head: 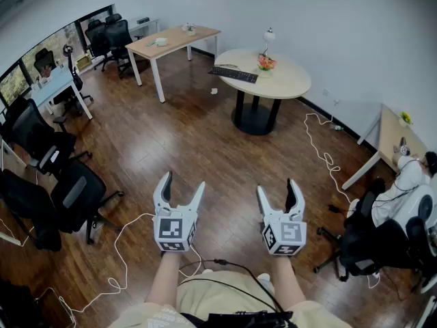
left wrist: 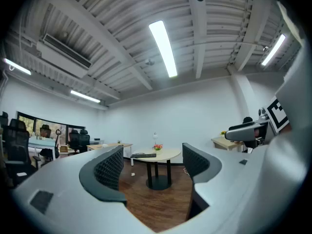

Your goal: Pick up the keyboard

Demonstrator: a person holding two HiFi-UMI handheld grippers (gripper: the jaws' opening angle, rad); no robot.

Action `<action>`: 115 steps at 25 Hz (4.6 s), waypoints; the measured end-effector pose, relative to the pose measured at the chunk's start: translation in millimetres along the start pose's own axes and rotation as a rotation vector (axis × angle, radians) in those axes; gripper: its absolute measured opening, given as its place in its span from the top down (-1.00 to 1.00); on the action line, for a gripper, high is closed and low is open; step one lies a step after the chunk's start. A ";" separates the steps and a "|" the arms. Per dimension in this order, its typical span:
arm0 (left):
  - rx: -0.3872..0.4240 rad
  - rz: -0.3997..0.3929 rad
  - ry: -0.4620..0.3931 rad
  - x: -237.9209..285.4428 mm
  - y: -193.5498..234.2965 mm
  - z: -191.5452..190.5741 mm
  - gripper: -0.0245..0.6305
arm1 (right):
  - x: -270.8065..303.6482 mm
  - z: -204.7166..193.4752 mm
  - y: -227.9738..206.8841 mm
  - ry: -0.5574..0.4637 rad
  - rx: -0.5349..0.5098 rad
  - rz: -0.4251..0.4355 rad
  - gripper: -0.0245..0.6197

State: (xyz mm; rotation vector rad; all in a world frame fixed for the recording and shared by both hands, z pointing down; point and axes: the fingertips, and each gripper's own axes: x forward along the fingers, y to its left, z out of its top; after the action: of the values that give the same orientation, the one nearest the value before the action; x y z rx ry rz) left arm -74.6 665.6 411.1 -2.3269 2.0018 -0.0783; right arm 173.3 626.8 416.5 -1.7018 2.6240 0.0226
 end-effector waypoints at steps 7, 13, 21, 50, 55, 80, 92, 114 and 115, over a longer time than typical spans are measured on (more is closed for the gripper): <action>-0.019 -0.010 -0.005 -19.8 36.7 -11.1 -0.17 | 8.5 -13.5 51.7 0.052 -0.012 0.010 -0.32; -0.073 0.002 -0.014 -31.5 54.5 -12.0 -0.17 | 17.6 -11.0 81.6 0.068 -0.046 0.059 -0.32; -0.077 0.043 0.027 10.8 43.2 -40.4 -0.17 | 46.9 -60.4 31.3 0.151 -0.007 0.063 -0.32; -0.066 0.012 0.160 343.6 -26.4 -77.7 -0.17 | 297.7 -97.8 -192.4 0.155 0.097 0.114 -0.31; -0.081 -0.021 0.103 431.7 21.9 -69.7 -0.17 | 391.2 -96.3 -195.8 0.162 0.071 0.094 -0.31; -0.053 -0.088 0.104 736.7 210.7 -106.7 -0.17 | 770.5 -107.8 -203.0 0.125 0.071 0.058 -0.31; -0.043 -0.158 0.195 1001.4 213.9 -120.8 -0.17 | 1007.4 -121.4 -282.3 0.134 0.038 0.213 -0.31; -0.472 -0.230 0.850 1143.3 297.7 -407.0 -0.47 | 1105.9 -359.2 -348.7 0.722 0.040 0.086 -0.32; -0.544 -0.229 0.867 1149.6 303.8 -416.6 -0.59 | 1110.0 -362.0 -350.5 0.734 0.043 0.072 -0.32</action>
State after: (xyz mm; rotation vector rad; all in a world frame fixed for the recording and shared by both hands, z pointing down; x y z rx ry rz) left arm -237.1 -524.7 790.8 -3.2686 2.2639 -0.7659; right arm 39.2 -536.6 755.1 -1.8607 3.1159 -0.7969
